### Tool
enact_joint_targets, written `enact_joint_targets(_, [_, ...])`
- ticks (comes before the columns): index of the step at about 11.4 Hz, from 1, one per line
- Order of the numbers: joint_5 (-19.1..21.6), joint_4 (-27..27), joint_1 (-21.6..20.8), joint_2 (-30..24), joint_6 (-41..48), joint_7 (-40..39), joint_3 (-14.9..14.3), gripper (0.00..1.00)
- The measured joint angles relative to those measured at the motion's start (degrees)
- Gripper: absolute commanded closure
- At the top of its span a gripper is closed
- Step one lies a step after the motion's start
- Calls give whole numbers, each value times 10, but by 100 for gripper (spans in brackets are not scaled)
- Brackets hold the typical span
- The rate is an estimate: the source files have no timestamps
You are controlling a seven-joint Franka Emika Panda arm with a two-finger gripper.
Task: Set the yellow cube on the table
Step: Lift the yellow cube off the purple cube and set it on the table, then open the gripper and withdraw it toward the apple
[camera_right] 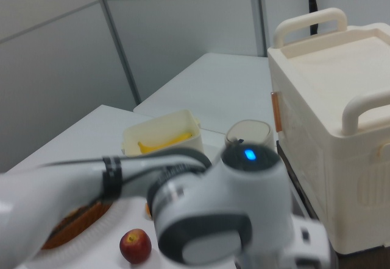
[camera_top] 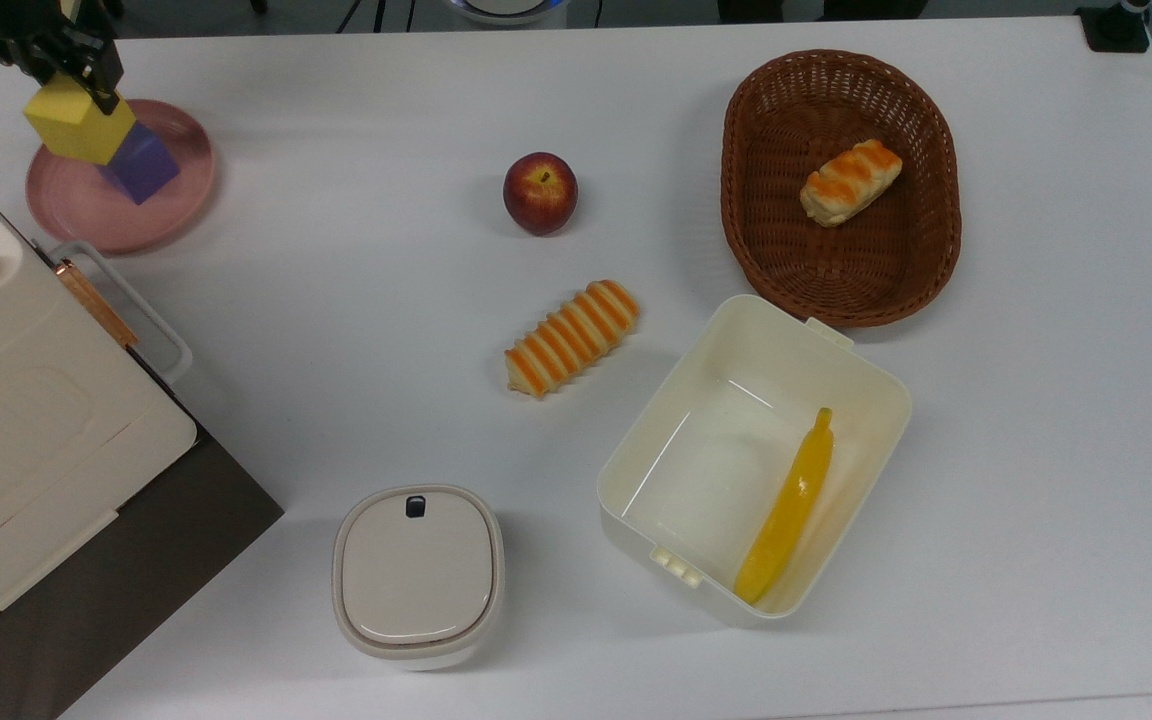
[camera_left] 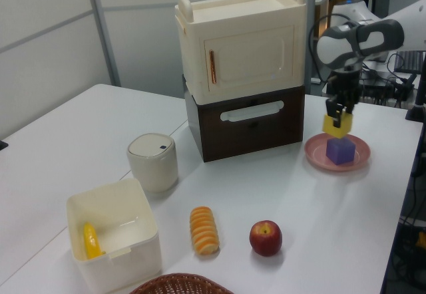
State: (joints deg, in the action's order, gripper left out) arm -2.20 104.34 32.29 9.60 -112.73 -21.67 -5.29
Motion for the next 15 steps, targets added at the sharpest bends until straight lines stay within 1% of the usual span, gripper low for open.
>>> enact_joint_targets(1, [0,-8,-17,-3,4,11,18,53])
enact_joint_targets(2, [0,-11,-41,-3,4,35,35,47])
enact_joint_targets(3, [0,-11,-71,-2,3,64,47,43])
enact_joint_targets(4, [0,-11,-103,-2,-1,88,53,26])
enact_joint_targets(5, [0,-11,-138,-1,-4,108,54,0])
enact_joint_targets(7, [0,-11,-196,0,-5,134,54,0])
enact_joint_targets(12, [0,-41,-304,-1,5,199,54,0])
enact_joint_targets(15, [0,-101,-365,-11,114,246,53,0])
